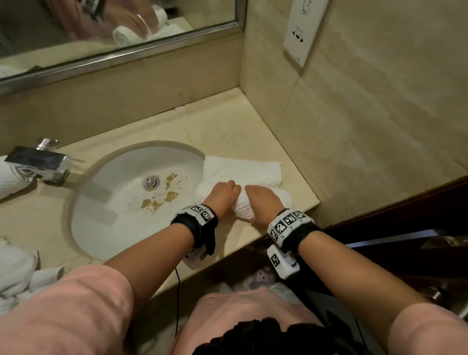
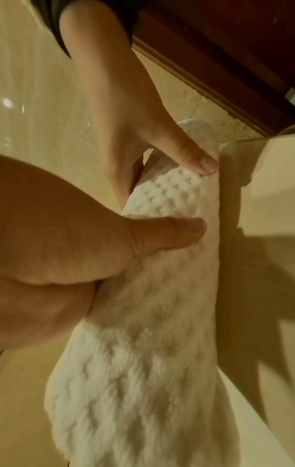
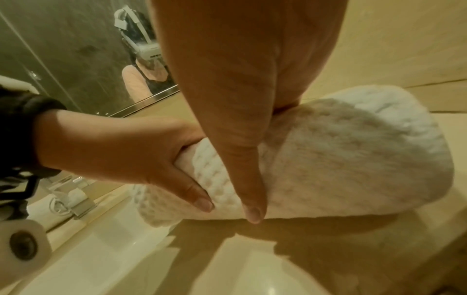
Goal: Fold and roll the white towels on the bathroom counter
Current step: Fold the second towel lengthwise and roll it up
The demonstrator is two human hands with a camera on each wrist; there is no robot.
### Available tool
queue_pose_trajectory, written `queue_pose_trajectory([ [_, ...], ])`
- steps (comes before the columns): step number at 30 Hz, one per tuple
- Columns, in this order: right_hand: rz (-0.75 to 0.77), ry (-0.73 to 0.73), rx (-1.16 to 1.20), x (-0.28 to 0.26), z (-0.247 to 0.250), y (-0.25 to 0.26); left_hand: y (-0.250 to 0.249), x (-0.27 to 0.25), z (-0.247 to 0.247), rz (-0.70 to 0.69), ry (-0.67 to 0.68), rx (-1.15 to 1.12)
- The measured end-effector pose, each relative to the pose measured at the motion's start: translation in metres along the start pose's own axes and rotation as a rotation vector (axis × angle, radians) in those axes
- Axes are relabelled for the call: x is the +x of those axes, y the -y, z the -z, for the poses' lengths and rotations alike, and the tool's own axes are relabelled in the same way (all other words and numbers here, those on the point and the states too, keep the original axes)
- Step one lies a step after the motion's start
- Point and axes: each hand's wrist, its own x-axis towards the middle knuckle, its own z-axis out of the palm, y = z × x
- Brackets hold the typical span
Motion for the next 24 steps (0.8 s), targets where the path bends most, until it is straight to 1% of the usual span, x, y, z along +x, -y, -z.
queue_pose_trajectory([
  [1, -0.001, -0.003, -0.004, 0.0, 0.0, -0.001, 0.001, 0.001, 0.0, 0.028, 0.033, -0.02],
  [3, -0.018, 0.005, 0.001, 0.001, 0.002, -0.001, 0.005, 0.003, 0.0, 0.042, 0.026, -0.064],
  [7, -0.043, -0.015, -0.007, 0.006, 0.004, 0.001, 0.011, 0.01, 0.007, 0.065, 0.096, -0.16],
  [8, -0.039, -0.043, -0.025, 0.007, 0.002, 0.003, 0.013, 0.013, 0.008, 0.072, 0.103, -0.18],
  [11, -0.025, -0.188, -0.055, 0.007, -0.012, 0.007, 0.021, 0.023, 0.013, 0.084, 0.126, -0.207],
  [13, -0.013, -0.297, -0.013, 0.007, -0.02, 0.006, 0.026, 0.029, 0.014, 0.083, 0.153, -0.207],
  [14, -0.004, -0.312, 0.009, 0.008, -0.023, 0.003, 0.028, 0.031, 0.014, 0.079, 0.161, -0.21],
  [15, 0.009, -0.295, 0.027, 0.01, -0.023, 0.001, 0.029, 0.032, 0.014, 0.077, 0.166, -0.216],
  [17, 0.012, -0.214, 0.027, 0.016, -0.013, -0.003, 0.03, 0.033, 0.013, 0.087, 0.154, -0.239],
  [20, -0.011, -0.051, -0.047, 0.031, 0.006, -0.003, 0.026, 0.028, 0.009, 0.093, 0.079, -0.257],
  [22, -0.002, 0.019, -0.124, 0.041, 0.014, -0.004, 0.02, 0.021, 0.001, 0.077, -0.028, -0.153],
  [23, 0.001, 0.045, -0.158, 0.046, 0.018, -0.006, 0.015, 0.017, -0.005, 0.067, -0.092, -0.059],
  [24, -0.004, 0.074, -0.177, 0.05, 0.022, -0.007, 0.01, 0.012, -0.009, 0.086, -0.138, 0.027],
])
